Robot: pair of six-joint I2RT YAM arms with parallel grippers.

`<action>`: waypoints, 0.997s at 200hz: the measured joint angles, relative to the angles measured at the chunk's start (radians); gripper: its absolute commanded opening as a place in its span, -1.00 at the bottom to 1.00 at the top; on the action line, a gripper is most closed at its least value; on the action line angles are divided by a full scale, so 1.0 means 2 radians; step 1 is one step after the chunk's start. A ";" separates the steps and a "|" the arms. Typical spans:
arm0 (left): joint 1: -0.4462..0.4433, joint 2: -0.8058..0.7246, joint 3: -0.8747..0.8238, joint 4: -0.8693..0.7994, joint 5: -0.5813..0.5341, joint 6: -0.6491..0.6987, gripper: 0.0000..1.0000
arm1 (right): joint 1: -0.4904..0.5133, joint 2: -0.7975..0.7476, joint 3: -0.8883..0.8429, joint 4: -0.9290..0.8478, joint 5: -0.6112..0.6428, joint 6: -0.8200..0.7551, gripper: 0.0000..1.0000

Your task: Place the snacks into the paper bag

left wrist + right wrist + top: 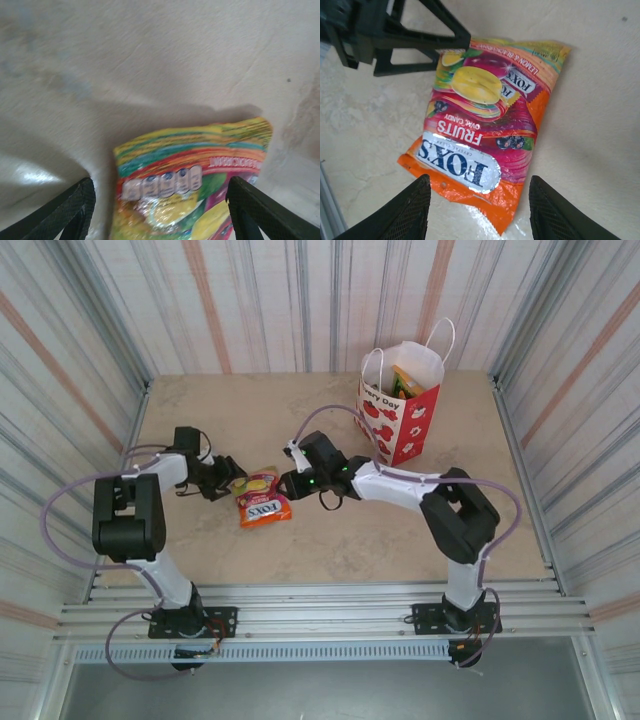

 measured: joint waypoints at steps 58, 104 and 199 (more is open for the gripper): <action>0.004 -0.006 -0.038 0.068 0.051 0.011 0.41 | -0.002 0.086 0.057 -0.015 -0.027 0.027 -0.04; 0.006 -0.021 -0.092 0.143 0.094 0.007 0.34 | -0.010 0.119 0.069 -0.012 -0.048 0.051 -0.20; -0.020 -0.025 -0.128 0.186 0.120 -0.008 -0.15 | -0.020 0.129 0.070 0.016 -0.080 0.088 -0.26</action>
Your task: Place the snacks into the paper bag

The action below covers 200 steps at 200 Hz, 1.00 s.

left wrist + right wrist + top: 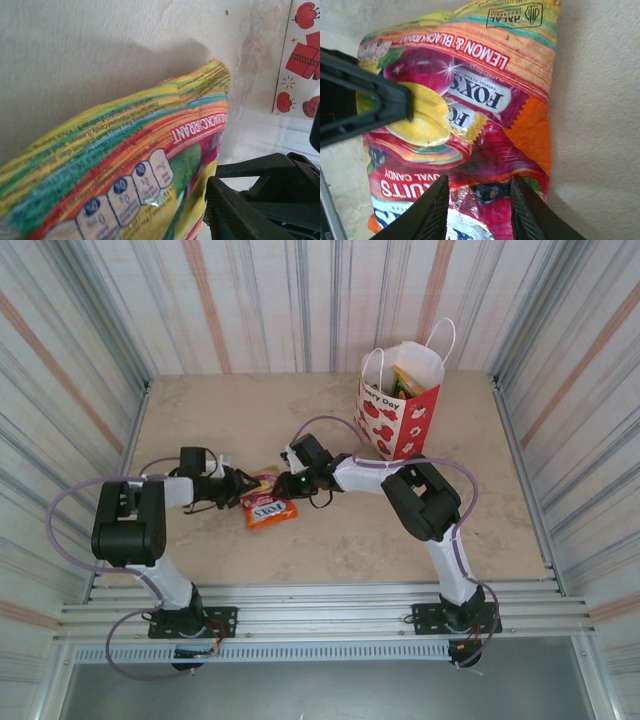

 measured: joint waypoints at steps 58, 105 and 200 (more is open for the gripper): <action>-0.025 -0.053 -0.003 -0.051 -0.035 0.006 -0.44 | 0.000 -0.013 -0.028 0.034 -0.004 0.002 -0.09; -0.068 -0.127 -0.001 -0.110 -0.069 0.026 -0.57 | -0.003 -0.101 -0.098 0.042 0.021 -0.003 -0.04; -0.123 -0.266 0.031 -0.135 -0.095 0.060 -0.65 | -0.020 -0.389 -0.255 0.067 0.094 -0.056 0.09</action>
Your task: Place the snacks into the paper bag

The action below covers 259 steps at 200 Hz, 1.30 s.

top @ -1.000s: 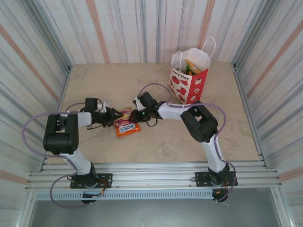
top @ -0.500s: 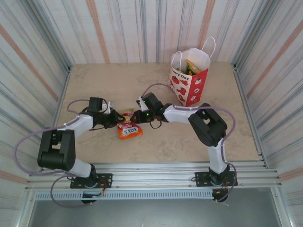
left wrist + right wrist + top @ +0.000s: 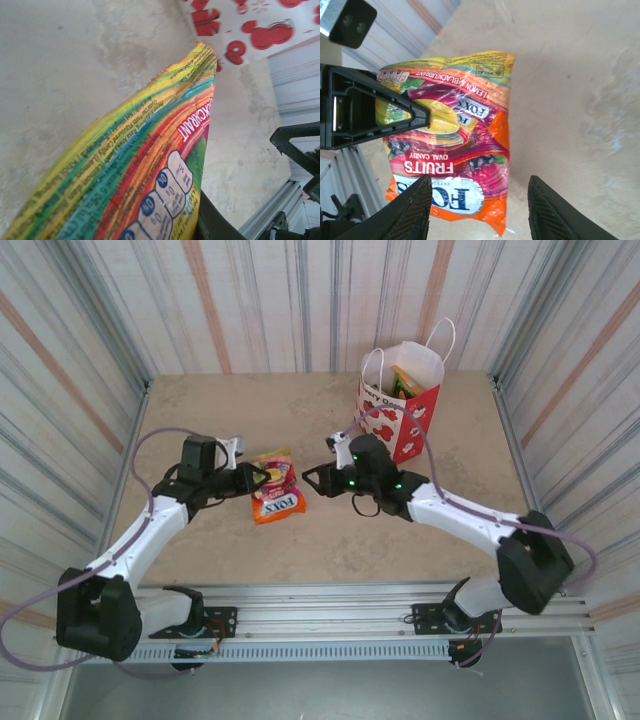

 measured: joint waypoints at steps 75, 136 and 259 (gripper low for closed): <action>-0.058 0.000 0.075 0.025 0.073 0.047 -0.68 | -0.078 -0.156 -0.040 -0.010 -0.078 -0.080 0.39; -0.092 0.010 0.128 0.064 0.139 0.065 -0.67 | -0.117 -0.149 -0.051 0.028 -0.223 -0.075 0.41; -0.111 0.035 0.147 0.065 0.151 0.089 -0.37 | -0.117 -0.101 -0.048 0.102 -0.310 -0.025 -0.99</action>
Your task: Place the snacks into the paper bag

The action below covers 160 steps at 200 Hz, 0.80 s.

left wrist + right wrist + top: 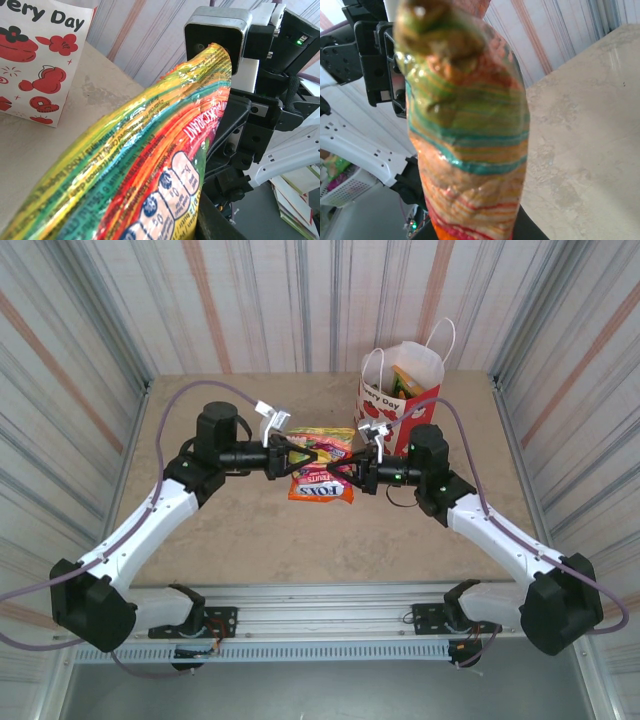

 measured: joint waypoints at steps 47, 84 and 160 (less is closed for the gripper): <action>0.000 0.000 0.013 -0.024 -0.072 -0.002 0.35 | -0.009 -0.018 -0.001 -0.006 0.034 0.001 -1.00; 0.004 0.000 0.018 -0.051 -0.152 -0.026 0.52 | -0.034 -0.032 0.008 -0.035 0.067 0.000 -1.00; 0.021 0.000 0.017 -0.093 -0.234 -0.066 0.50 | -0.175 0.001 0.241 -0.214 0.062 -0.066 -1.00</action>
